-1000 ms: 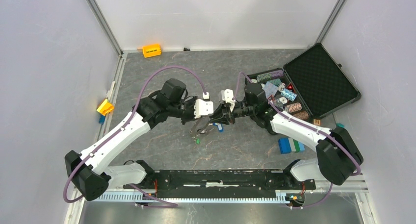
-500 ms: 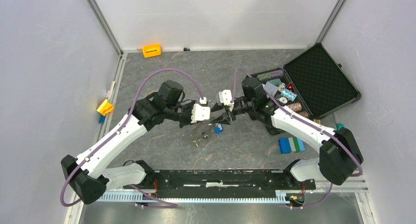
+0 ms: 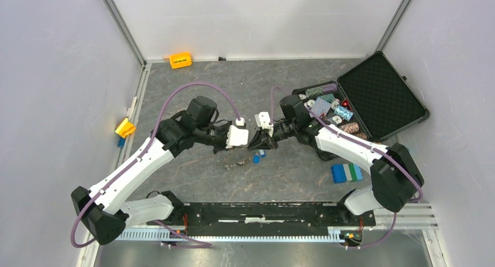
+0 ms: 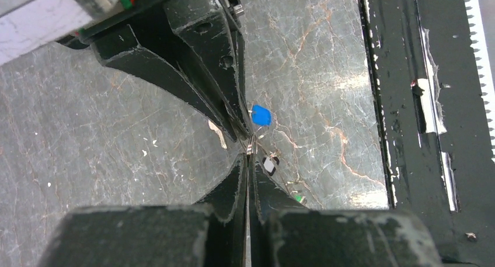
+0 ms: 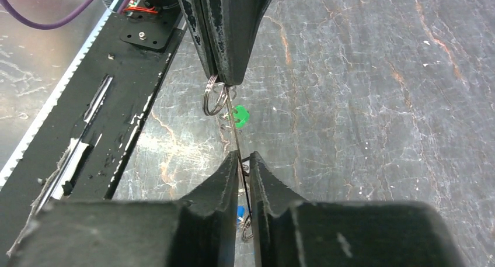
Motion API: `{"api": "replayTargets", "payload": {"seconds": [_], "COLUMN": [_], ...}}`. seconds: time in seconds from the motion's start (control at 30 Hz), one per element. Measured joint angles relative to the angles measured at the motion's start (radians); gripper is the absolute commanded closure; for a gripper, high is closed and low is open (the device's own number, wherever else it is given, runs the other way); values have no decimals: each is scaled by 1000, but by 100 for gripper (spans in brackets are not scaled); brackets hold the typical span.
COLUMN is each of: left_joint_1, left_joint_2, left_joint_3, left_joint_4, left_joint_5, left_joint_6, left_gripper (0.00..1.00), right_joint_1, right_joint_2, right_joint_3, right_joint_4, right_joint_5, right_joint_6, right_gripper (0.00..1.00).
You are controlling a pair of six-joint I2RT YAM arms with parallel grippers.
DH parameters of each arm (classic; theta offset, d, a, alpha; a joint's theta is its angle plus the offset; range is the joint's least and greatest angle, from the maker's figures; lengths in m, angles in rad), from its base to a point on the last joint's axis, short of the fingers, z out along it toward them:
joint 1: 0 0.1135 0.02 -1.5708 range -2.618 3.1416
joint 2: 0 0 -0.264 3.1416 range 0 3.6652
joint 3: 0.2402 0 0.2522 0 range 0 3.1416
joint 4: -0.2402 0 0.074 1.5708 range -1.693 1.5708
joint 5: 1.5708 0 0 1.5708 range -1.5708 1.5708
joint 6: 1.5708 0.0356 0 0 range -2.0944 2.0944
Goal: Put the keys on the keyring
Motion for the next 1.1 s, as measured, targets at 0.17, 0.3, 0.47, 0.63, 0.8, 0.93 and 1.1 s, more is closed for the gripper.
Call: {"api": "replayTargets", "payload": {"seconds": [0.17, 0.3, 0.47, 0.63, 0.8, 0.93, 1.1], "left_joint_1": [2, 1, 0, 0, 0, 0, 0], "left_joint_2": [-13, -18, -18, -15, -11, -10, 7], "left_joint_3": [-15, -20, -21, -21, -21, -21, -21], "left_joint_4": [2, -2, -13, -42, -74, -95, -123], "left_joint_5": [9, 13, 20, 33, 61, 90, 126], "left_joint_6": [31, 64, 100, 141, 209, 262, 315], "left_gripper": [98, 98, 98, 98, 98, 98, 98], "right_joint_1": [2, 4, 4, 4, 4, 4, 10], "right_joint_2": [2, 2, 1, 1, 1, 1, 1], "right_joint_3": [0, 0, 0, 5, 32, 60, 70], "right_joint_4": [-8, -11, -26, -69, -155, -234, -293], "right_joint_5": [-29, -35, -40, -50, -55, -65, -72], "right_joint_6": [6, 4, -21, -75, -161, -226, -277], "right_gripper": [100, 100, 100, 100, 100, 100, 100]}}
